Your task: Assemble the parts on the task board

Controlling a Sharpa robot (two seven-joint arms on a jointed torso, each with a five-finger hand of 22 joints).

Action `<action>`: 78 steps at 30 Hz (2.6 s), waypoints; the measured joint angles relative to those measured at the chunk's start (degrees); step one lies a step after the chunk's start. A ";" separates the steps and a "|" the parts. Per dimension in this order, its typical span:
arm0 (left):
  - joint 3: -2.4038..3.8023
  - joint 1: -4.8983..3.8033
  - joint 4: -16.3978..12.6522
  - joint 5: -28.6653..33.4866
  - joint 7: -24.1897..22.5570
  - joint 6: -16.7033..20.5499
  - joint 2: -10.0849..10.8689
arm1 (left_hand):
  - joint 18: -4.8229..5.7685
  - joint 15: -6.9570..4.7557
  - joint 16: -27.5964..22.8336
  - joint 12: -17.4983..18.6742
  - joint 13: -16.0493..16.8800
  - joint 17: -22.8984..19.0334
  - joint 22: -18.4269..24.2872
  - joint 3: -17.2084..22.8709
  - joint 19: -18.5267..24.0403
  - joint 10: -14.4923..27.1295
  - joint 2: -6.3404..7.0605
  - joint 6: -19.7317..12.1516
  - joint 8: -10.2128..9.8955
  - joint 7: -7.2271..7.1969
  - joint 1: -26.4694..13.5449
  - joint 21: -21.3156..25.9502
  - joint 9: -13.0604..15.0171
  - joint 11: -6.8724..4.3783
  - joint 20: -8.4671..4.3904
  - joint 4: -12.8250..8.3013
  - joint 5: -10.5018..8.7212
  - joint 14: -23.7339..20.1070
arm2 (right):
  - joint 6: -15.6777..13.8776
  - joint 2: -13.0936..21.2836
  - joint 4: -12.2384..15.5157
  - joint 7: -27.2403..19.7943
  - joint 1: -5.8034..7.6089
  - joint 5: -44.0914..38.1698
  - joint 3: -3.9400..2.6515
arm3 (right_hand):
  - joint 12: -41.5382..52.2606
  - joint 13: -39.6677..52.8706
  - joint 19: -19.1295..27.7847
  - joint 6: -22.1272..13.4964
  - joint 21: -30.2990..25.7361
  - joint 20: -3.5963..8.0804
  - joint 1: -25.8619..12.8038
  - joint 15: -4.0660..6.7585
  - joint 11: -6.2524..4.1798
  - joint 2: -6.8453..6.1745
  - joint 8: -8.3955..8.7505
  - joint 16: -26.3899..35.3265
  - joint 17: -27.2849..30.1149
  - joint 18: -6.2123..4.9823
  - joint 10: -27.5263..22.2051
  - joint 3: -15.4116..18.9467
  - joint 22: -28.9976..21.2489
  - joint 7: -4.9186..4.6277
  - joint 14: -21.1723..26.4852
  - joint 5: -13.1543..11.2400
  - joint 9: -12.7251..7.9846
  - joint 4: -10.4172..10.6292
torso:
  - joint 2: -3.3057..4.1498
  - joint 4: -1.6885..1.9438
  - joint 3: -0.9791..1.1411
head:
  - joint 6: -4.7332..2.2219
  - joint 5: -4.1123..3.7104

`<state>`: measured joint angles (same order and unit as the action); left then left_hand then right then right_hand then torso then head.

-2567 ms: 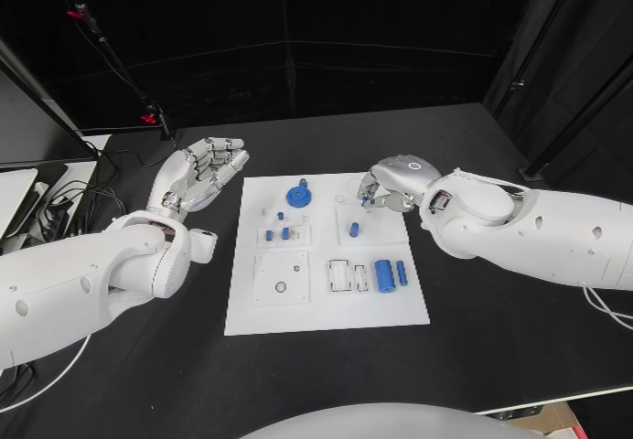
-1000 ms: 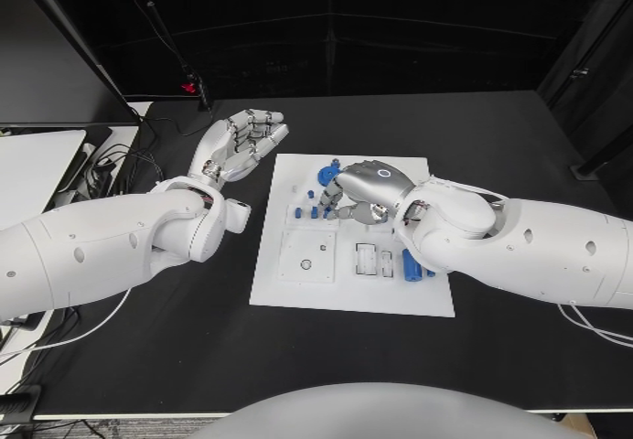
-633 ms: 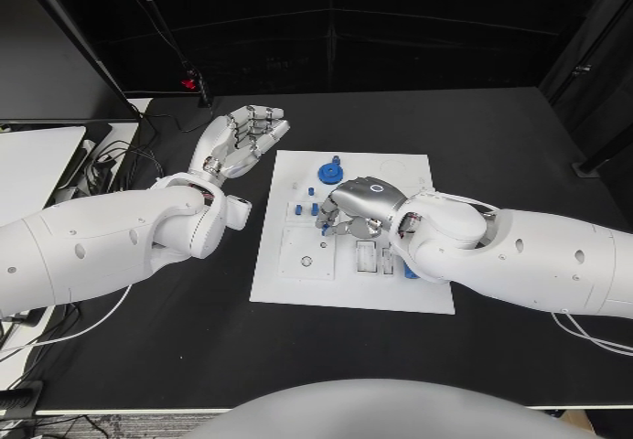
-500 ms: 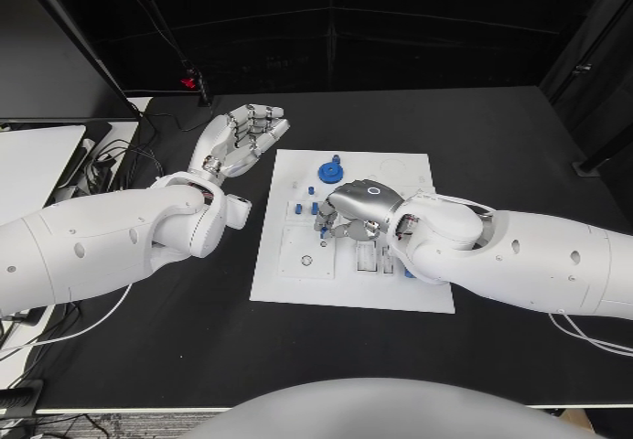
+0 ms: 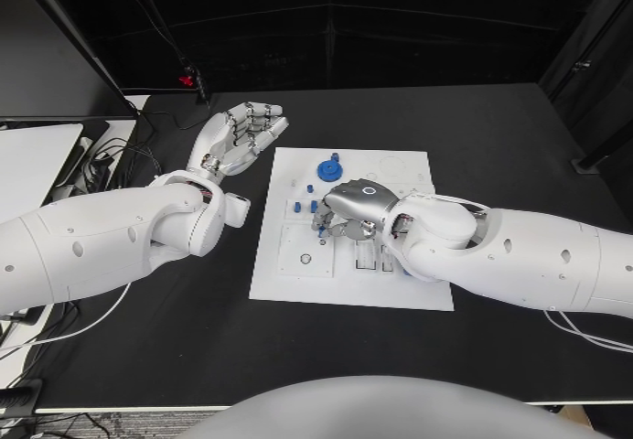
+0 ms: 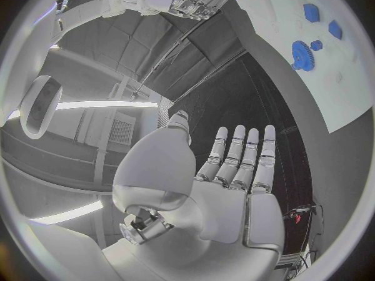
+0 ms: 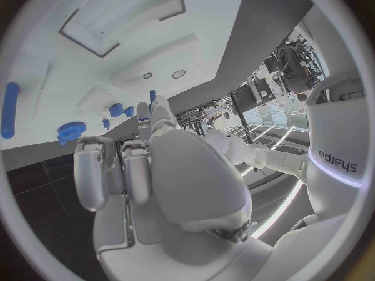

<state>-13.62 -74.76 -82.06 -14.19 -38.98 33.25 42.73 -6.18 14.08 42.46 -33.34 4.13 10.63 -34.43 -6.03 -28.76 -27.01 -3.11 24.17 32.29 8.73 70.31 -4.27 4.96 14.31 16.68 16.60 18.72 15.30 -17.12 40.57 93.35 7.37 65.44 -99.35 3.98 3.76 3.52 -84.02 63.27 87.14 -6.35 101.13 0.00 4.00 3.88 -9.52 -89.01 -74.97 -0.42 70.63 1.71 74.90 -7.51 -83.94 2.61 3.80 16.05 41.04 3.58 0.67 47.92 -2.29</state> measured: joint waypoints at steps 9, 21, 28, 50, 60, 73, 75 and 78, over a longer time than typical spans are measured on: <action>0.00 0.00 0.02 0.00 0.00 0.00 -0.08 | 0.00 0.00 0.00 0.00 0.00 0.00 0.00 0.00 0.00 0.00 0.00 0.00 0.00 0.00 0.00 0.00 0.00 0.00 0.00 0.00 0.00 0.00 | 0.79 -0.24 -0.20 0.04 -0.01 -1.22 0.00 | 0.00 0.00 0.00 -0.12 0.00 0.00 0.00 0.00 0.00 0.00 0.08 0.00 0.00 0.00 0.00 -0.02 0.00 -0.11 0.00 -0.01 0.02 0.02 | 0.02 -0.01 0.00 | 0.16 -0.29; 0.00 0.00 -0.03 0.00 0.00 0.00 -0.01 | 0.00 0.00 0.25 0.00 -0.05 -0.21 0.00 -0.17 0.00 0.00 0.00 0.00 0.24 0.00 0.00 -0.23 -0.08 0.00 0.00 0.17 0.21 0.00 | 2.94 -1.05 -0.64 0.40 -0.08 -1.80 0.00 | 0.00 -0.05 0.00 -0.25 0.00 0.00 -0.01 0.00 0.20 -0.01 0.22 0.00 0.00 0.00 -0.20 -0.32 0.00 -0.14 0.00 0.21 0.03 0.01 | -0.01 -0.01 0.03 | 0.58 -0.29; 0.00 0.00 -0.06 0.01 0.00 0.00 0.05 | 0.00 0.00 0.25 0.00 -0.05 -0.21 0.04 -0.16 0.00 0.00 0.00 0.00 0.24 0.00 0.00 -0.23 -0.08 0.00 0.00 0.17 0.21 0.00 | 3.84 -1.20 -0.81 1.10 -0.22 -2.07 0.03 | 0.00 -0.06 0.00 -0.29 -0.23 0.00 -0.01 0.00 0.20 -0.01 0.26 0.00 0.00 0.00 -0.20 -0.40 0.00 -0.11 0.00 0.21 0.02 -0.05 | -0.01 -0.03 0.04 | 0.71 -0.26; 0.00 0.01 -0.09 0.01 0.00 0.00 0.14 | 0.00 0.00 0.24 -0.21 -0.05 -0.28 0.04 -0.16 0.00 0.00 0.00 0.00 0.23 0.00 0.00 -0.23 -0.07 0.00 0.00 0.16 0.21 0.00 | 5.56 -1.98 -1.15 2.60 -0.41 -4.14 0.04 | 0.00 -0.05 0.00 -0.59 -0.45 0.00 -0.02 0.00 0.62 -0.02 0.74 0.00 0.00 0.00 -0.62 -0.97 0.00 -0.21 0.00 0.21 0.01 -0.03 | -0.01 -0.03 0.03 | 1.25 -0.57; 0.00 0.01 -0.08 0.01 0.00 0.00 0.14 | 0.00 0.00 0.24 -0.21 -0.04 -0.27 0.03 -0.16 0.00 0.00 0.00 0.00 0.23 0.00 0.00 -0.23 -0.07 0.00 0.00 0.16 0.20 0.00 | 6.06 -1.96 -1.05 2.81 -0.46 -4.69 0.05 | 0.00 -0.05 0.00 -0.60 -0.45 0.00 -0.02 0.00 0.62 -0.02 0.77 0.00 0.00 0.00 -0.62 -0.96 0.00 -0.20 0.00 0.21 0.01 -0.03 | -0.03 -0.03 0.01 | 1.44 -0.49; 0.00 0.03 -0.04 0.01 0.00 0.00 0.14 | 0.00 0.00 0.24 -0.21 -0.10 -0.42 0.03 -0.16 0.00 0.00 -0.23 -0.20 0.23 0.20 0.23 -0.23 -0.15 0.00 0.00 0.16 0.20 0.00 | 7.04 -2.08 -0.93 3.02 -0.51 -4.90 0.07 | -0.14 -0.05 0.00 -0.91 -0.86 0.00 -0.81 -0.41 0.95 -1.25 1.58 0.01 0.07 0.00 -2.03 -1.14 0.00 -0.49 -0.01 0.21 0.06 0.15 | -0.07 0.00 0.03 | 1.53 -0.56; 0.00 0.04 -0.04 0.01 0.00 0.00 0.14 | 0.00 0.00 0.24 -0.21 -0.10 -0.42 0.04 -0.16 0.00 0.00 -0.23 -0.20 0.23 0.20 0.23 -0.23 -0.15 0.00 0.00 0.16 0.20 0.00 | 7.17 -2.06 -0.92 3.05 -0.52 -4.91 0.08 | -0.28 -0.10 0.02 -1.09 -0.90 -0.23 -1.25 -0.41 1.23 -1.69 2.06 0.01 0.02 -0.01 -2.70 -1.15 0.00 -0.72 0.00 0.22 0.08 0.15 | -0.07 0.00 0.03 | 1.51 -0.56; 0.00 0.04 -0.03 0.01 0.00 0.00 0.14 | 0.00 0.00 0.24 -0.21 -0.10 -0.42 0.08 -0.16 0.00 0.00 -0.23 -0.20 0.23 0.20 0.23 -0.23 -0.15 0.00 0.00 0.16 0.20 0.00 | 7.35 -2.05 -0.89 3.11 -0.53 -4.93 0.08 | -0.28 -0.10 -0.02 -1.58 -1.55 -0.45 -1.71 -0.62 1.26 -2.15 2.54 0.37 0.01 0.00 -3.80 -1.15 0.00 -0.27 -0.21 0.22 0.03 0.15 | -0.07 0.00 0.03 | 1.51 -0.56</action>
<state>-13.62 -74.72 -82.09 -14.18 -38.98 33.25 42.87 -6.18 14.08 42.70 -33.55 4.03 10.21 -34.34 -6.19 -28.76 -27.01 -3.34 23.97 32.52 8.93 70.54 -4.50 4.81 14.31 16.68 16.76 18.93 15.30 -9.77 38.52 92.45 10.48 64.90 -104.28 4.06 3.48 3.42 -84.04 61.69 85.60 -6.80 99.42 -0.62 5.26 1.73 -6.98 -88.65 -74.96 -0.42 66.83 0.56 74.90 -7.78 -84.15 2.82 3.83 16.20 40.98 3.58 0.70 49.42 -2.85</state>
